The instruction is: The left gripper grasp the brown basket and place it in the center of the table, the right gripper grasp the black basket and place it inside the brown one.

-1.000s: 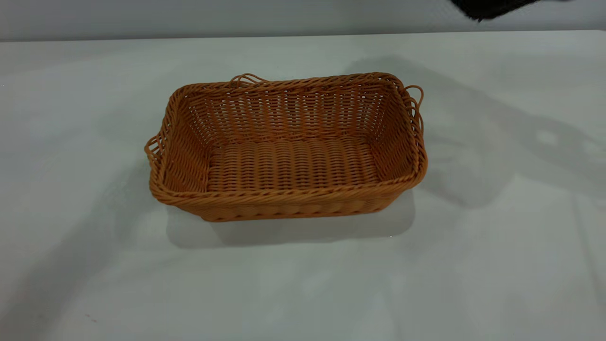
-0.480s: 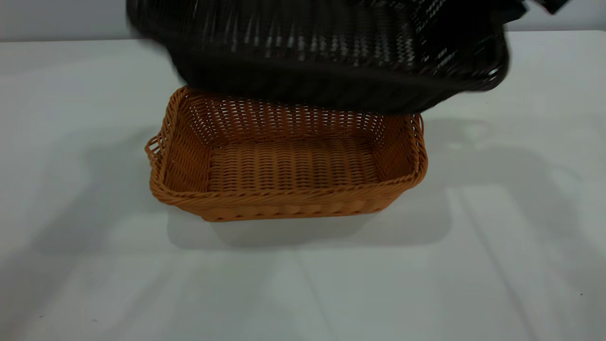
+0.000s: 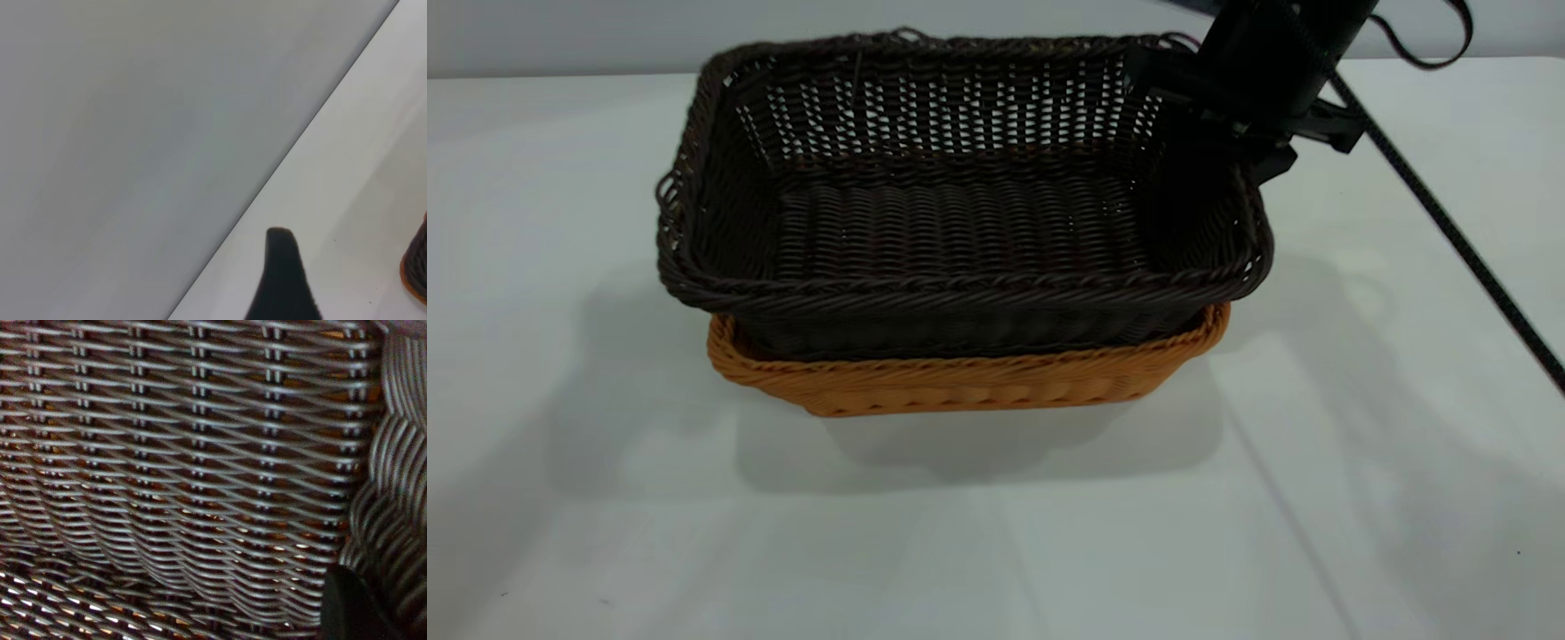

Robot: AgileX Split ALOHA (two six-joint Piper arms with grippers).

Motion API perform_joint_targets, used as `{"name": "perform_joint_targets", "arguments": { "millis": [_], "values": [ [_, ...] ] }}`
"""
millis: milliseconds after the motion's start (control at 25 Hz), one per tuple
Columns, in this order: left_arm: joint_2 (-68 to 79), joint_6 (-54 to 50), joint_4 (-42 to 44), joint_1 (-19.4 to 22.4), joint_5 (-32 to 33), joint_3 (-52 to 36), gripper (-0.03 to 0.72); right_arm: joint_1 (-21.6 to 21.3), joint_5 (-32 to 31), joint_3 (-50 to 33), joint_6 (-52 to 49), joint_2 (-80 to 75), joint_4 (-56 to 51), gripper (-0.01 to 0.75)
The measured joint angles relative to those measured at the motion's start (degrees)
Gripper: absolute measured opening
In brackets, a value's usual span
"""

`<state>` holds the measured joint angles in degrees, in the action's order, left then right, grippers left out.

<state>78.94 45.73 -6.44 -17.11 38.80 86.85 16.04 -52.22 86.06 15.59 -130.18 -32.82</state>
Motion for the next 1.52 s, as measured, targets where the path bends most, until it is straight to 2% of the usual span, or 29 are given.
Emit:
{"name": "perform_joint_targets", "arguments": {
  "millis": [240, 480, 600, 720, 920, 1040, 1280, 1520],
  "values": [
    [0.0, 0.0, 0.0, 0.0, 0.4, 0.0, 0.476, 0.0, 3.2, 0.1, -1.7, -0.9, 0.9, 0.102],
    [0.0, -0.1, 0.0, 0.0, 2.0, 0.0, 0.476, 0.0, 3.4, 0.3, -6.7, -0.9, 4.4, 0.13],
    [0.0, -0.1, 0.0, 0.0, 2.3, 0.0, 0.476, 0.0, 3.5, 0.3, -9.1, -0.9, 5.0, 0.202],
    [0.0, -0.1, 0.0, 0.0, 2.4, 0.0, 0.476, 0.0, 2.9, 0.4, -8.6, -0.8, 4.6, 0.322],
    [0.0, -0.1, 0.0, 0.0, 2.4, 0.0, 0.476, 0.1, -2.1, 0.9, -4.5, 0.2, 6.1, 0.501],
    [0.0, -0.1, 0.0, 0.0, 2.4, 0.0, 0.476, 0.1, -6.6, 2.8, -3.5, 1.5, 10.4, 0.561],
    [-0.2, -0.1, 0.0, 0.0, 4.3, 0.0, 0.476, 0.1, -13.8, 8.7, -6.7, 7.1, 18.9, 0.583],
    [-4.6, -1.4, 1.8, 0.0, 15.3, 0.0, 0.461, 0.1, -17.4, 10.7, -7.2, 18.0, 20.7, 0.583]
  ]
}}
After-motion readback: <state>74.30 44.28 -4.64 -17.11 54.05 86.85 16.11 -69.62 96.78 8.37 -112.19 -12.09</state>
